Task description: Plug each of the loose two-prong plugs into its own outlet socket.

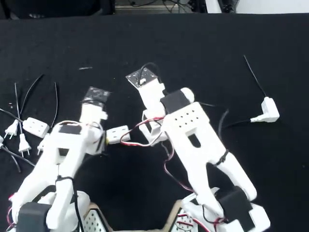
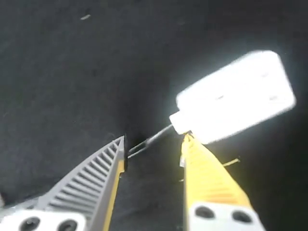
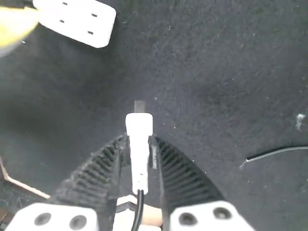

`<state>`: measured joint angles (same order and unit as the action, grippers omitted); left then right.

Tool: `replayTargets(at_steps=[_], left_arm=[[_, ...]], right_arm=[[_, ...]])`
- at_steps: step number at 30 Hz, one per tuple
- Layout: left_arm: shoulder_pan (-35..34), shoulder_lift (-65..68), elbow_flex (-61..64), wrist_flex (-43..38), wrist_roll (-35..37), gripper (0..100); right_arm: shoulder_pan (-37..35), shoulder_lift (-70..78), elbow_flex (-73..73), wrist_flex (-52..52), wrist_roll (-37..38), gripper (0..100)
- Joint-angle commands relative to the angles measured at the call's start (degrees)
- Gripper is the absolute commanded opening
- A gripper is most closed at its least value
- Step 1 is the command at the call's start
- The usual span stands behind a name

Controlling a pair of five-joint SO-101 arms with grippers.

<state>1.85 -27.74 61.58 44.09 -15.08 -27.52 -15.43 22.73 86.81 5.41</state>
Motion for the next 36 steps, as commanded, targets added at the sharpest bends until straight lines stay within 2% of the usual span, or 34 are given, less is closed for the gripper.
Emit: replayTargets(at_steps=[1, 10, 16, 21, 29, 32, 36], left_arm=[[5.4, 0.1, -1.7, -0.6, 0.6, 20], [8.0, 0.1, -2.3, -1.2, 0.7, 20], [8.5, 0.7, -5.9, -1.9, 7.5, 20], [8.4, 0.7, -3.3, -8.9, 12.7, 20], [8.0, 0.1, -3.4, -9.1, 14.8, 20], [5.6, -1.3, -6.3, -3.4, 14.6, 20], [-1.1, -6.2, -12.3, 11.8, 12.6, 20]], right_arm=[[-0.8, 0.9, -0.5, -1.1, 1.1, 1.1], [2.6, 1.1, -1.2, -0.7, 2.9, 1.1], [2.5, 1.1, -1.2, -0.6, 2.9, 1.1], [2.6, 1.1, -1.2, -0.6, 2.9, 1.1], [2.6, 1.1, -1.2, -0.6, 2.9, 1.1], [2.6, 1.1, -1.8, -0.5, 2.9, 1.1], [2.4, 2.1, -6.0, 1.9, 3.0, 1.1]])
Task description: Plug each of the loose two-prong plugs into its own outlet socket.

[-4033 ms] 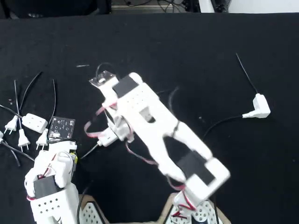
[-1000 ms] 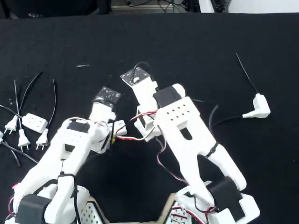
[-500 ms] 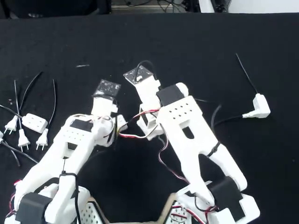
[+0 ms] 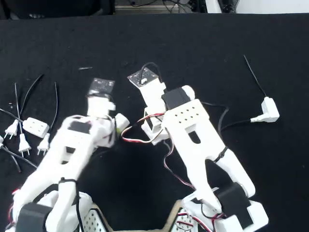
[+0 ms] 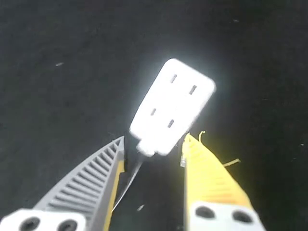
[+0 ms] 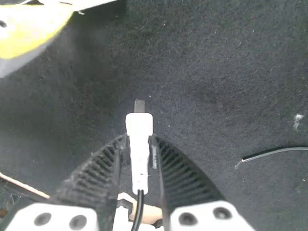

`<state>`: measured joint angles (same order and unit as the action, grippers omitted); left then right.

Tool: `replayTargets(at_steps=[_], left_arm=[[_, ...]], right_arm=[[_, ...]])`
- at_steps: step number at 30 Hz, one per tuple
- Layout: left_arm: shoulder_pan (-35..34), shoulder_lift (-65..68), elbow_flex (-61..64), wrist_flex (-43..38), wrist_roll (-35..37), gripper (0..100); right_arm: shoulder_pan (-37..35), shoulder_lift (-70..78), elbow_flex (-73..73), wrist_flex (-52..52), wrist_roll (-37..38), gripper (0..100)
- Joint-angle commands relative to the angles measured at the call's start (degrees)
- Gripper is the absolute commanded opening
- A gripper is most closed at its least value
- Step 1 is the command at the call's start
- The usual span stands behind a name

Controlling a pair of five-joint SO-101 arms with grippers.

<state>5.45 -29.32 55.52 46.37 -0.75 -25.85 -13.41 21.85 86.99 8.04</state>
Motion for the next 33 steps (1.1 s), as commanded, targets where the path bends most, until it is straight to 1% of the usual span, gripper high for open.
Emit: replayTargets(at_steps=[1, 3, 6, 9, 13, 17, 20, 24, 27, 29, 33], left_arm=[[-6.9, -6.2, -6.8, 12.4, -3.9, 20], [-11.2, -9.7, -6.0, 15.3, -7.9, 20], [-15.3, -15.3, -0.9, 14.9, -12.5, 20], [-17.9, -21.3, 6.5, 12.1, -14.6, 20], [-24.0, -28.5, 15.6, 10.0, -18.4, 20], [-28.7, -33.2, 19.7, 10.1, -21.5, 20], [-30.1, -35.1, 22.5, 10.0, -21.9, 20], [-29.8, -36.1, 25.7, 9.8, -21.9, 20], [-30.1, -36.2, 28.5, 6.4, -21.9, 20], [-30.4, -36.2, 29.1, 5.5, -21.7, 20], [-30.4, -36.2, 29.0, 6.3, -21.6, 20]], right_arm=[[0.4, 0.7, -6.5, 2.8, 0.6, 1.1], [-1.0, 2.6, -10.3, 5.6, 3.5, 1.1], [-2.7, 6.9, -17.1, 8.9, 5.5, 1.1], [-4.0, 12.3, -23.8, 9.7, 5.6, 1.1], [-5.4, 21.2, -31.0, 12.7, 6.1, 1.1], [-5.0, 28.9, -38.0, 14.1, 8.2, 1.1], [-5.5, 32.2, -40.7, 14.1, 8.1, 1.1], [-6.6, 34.5, -43.4, 14.2, 8.0, 1.1], [-7.6, 35.6, -46.9, 14.2, 8.2, 1.0], [-7.8, 36.8, -49.7, 14.2, 8.2, 1.0], [-7.5, 40.9, -55.5, 14.2, 8.3, 1.0]])
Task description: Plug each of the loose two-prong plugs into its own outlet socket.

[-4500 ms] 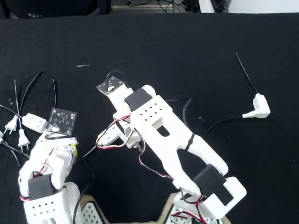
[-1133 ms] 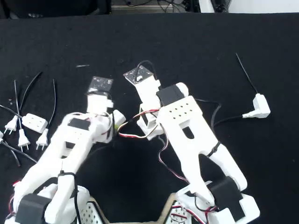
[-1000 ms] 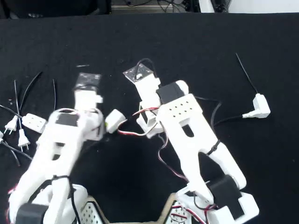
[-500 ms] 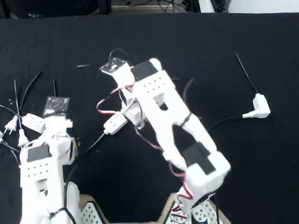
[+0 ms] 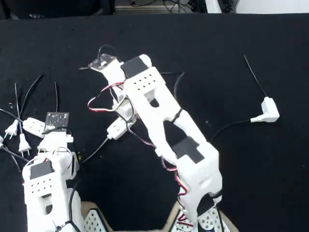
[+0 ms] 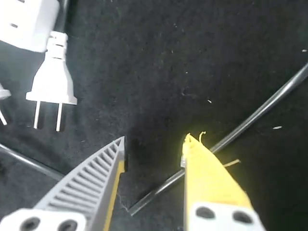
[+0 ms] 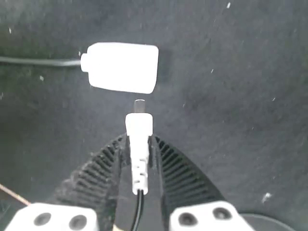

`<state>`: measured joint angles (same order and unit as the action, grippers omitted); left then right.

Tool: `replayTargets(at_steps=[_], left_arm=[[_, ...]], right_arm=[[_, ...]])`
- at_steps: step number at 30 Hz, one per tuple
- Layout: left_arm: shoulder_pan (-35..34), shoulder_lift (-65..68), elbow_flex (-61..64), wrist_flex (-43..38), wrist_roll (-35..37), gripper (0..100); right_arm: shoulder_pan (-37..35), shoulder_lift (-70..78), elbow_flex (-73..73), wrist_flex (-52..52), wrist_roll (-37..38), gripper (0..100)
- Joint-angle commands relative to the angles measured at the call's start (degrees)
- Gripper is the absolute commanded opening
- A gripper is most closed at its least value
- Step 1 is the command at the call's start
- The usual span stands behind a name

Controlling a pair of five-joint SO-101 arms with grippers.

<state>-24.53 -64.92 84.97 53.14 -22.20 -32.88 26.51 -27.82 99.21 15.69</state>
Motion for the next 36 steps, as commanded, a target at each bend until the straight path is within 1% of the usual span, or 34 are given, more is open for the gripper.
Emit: replayTargets(at_steps=[1, 8, 23, 31, 36], left_arm=[[-0.4, -0.6, -0.5, -0.4, -0.2, 20], [-0.1, -0.6, -0.2, -0.4, -0.3, 20], [-0.3, -0.6, -0.1, 0.8, -0.4, 20], [-0.3, -0.6, -0.1, 0.8, -0.4, 20], [-0.3, -0.6, -0.1, 0.8, -0.4, 20]], right_arm=[[-0.4, 2.3, -7.0, 1.9, 0.6, 1.0], [-0.5, 10.0, -13.0, 1.8, 0.6, 1.0], [-0.7, 15.7, -13.4, 1.8, 0.9, 1.0], [-2.0, 15.4, -13.0, 1.9, 7.7, 1.0], [-1.8, 15.3, -11.2, 1.9, 9.8, 1.0]])
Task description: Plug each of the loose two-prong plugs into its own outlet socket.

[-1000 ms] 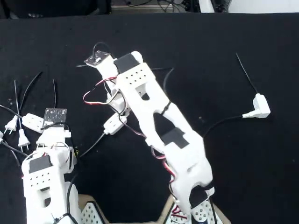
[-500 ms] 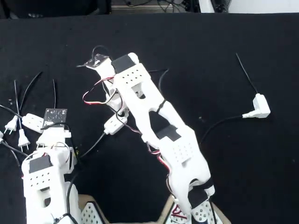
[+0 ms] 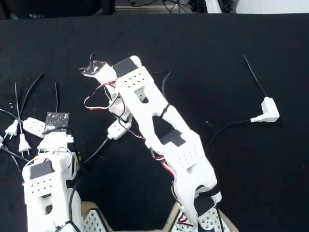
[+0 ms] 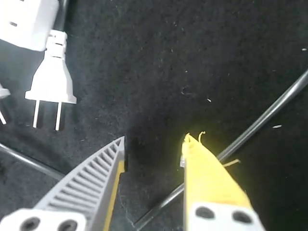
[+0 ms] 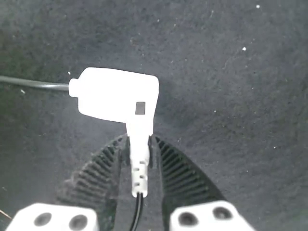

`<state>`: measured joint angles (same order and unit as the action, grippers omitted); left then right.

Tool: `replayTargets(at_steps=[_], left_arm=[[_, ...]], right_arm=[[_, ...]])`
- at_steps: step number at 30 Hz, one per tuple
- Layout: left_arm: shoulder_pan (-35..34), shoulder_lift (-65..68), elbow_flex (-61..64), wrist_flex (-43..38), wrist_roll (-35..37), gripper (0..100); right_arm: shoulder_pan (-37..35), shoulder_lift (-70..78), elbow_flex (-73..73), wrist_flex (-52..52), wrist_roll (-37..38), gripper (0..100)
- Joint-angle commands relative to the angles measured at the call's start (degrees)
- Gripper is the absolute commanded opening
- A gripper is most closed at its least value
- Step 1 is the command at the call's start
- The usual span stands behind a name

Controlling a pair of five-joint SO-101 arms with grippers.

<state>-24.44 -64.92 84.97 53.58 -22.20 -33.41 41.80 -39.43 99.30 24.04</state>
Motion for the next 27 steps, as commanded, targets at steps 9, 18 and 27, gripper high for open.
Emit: replayTargets(at_steps=[9, 18, 27], left_arm=[[-0.1, -0.6, -0.1, 0.4, -0.4, 20], [-0.3, -0.6, 0.0, 0.4, -0.4, 20], [-0.4, -0.6, 0.0, 0.4, -0.4, 20]], right_arm=[[-1.2, -0.7, 3.9, 1.8, 1.6, 1.0], [-1.5, -0.2, -0.8, 1.5, 1.9, 1.0], [-5.1, 2.1, -2.9, 1.5, 6.5, 1.0]])
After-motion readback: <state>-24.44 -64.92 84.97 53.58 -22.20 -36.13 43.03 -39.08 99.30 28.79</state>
